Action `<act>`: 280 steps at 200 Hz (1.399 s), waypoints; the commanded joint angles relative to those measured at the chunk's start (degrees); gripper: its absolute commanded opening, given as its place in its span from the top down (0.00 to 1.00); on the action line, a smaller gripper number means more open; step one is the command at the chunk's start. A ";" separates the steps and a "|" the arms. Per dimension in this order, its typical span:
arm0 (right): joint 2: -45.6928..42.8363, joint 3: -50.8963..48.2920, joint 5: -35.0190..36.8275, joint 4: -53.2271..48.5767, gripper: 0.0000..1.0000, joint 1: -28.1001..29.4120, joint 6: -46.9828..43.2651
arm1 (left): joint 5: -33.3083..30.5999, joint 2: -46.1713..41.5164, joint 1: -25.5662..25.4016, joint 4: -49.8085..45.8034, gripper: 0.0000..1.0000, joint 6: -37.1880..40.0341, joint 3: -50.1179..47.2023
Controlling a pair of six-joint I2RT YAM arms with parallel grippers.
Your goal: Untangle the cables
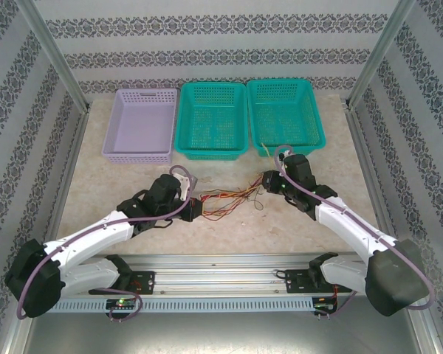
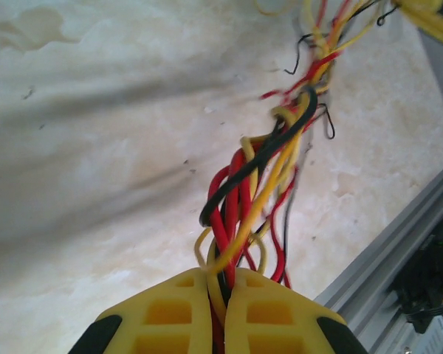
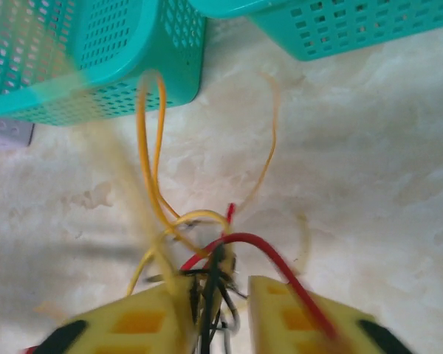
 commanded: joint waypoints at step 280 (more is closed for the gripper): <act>14.97 -4.39 15.43 28.98 0.39 27.57 -19.29 | 14.56 1.83 -0.42 15.27 1.00 -7.76 1.37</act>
